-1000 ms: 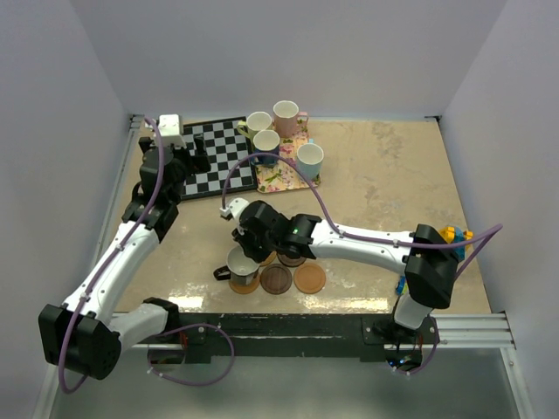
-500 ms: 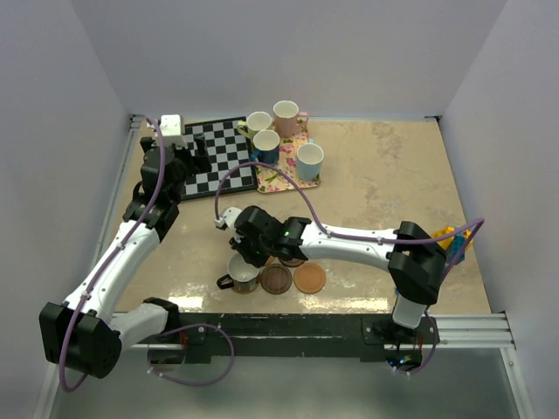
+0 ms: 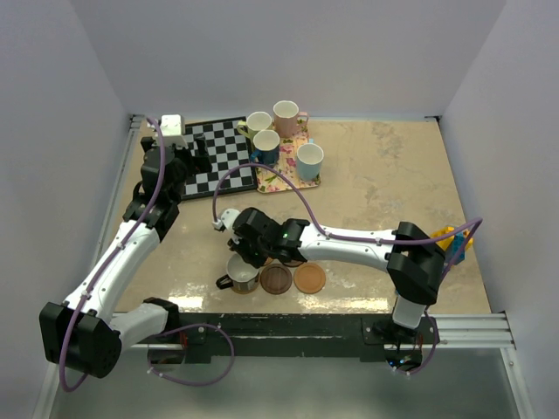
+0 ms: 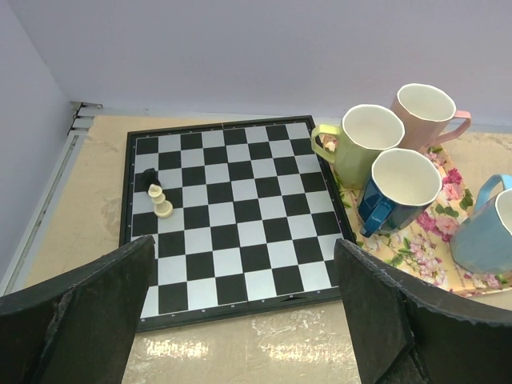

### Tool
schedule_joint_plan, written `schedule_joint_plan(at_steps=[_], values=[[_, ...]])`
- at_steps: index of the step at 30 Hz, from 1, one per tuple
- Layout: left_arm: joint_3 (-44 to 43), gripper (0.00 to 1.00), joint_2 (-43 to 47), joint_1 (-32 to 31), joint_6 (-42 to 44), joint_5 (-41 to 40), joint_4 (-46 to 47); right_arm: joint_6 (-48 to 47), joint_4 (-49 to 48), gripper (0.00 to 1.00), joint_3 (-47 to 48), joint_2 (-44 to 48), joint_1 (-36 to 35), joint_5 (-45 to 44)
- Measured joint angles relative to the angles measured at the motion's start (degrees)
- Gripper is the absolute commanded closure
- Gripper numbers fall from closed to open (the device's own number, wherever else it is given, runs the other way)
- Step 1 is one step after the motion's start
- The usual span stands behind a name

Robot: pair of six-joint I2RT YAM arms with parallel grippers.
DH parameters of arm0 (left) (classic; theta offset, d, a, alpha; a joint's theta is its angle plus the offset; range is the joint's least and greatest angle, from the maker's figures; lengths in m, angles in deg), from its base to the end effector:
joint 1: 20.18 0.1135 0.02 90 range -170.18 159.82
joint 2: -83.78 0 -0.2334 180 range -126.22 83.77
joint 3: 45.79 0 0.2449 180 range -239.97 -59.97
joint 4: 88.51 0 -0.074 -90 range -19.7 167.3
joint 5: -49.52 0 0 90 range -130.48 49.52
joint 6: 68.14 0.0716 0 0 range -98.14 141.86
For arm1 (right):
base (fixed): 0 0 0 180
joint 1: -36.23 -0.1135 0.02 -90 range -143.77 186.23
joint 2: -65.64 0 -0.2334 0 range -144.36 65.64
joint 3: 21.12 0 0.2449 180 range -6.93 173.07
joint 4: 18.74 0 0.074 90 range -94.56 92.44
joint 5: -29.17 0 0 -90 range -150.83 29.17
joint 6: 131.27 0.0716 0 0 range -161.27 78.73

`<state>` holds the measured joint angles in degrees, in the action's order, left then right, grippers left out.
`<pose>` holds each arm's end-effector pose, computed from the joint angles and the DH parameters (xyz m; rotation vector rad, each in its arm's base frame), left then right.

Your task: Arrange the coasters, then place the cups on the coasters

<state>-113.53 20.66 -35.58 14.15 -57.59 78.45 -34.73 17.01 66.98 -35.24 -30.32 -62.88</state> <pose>0.2943 -0.0592 0.3206 -0.1060 1.7081 -0.0432 0.1612 0.3653 0.1795 -1.2302 2.1640 0.5253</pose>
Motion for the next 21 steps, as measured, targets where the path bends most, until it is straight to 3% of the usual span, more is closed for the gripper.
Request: schedule_joint_plan(at_steps=[21], values=[[0.0,0.02,-0.46,0.0,0.0,0.42,0.02,-0.61,-1.92,1.0,0.0,-0.63,-0.2,-1.44]])
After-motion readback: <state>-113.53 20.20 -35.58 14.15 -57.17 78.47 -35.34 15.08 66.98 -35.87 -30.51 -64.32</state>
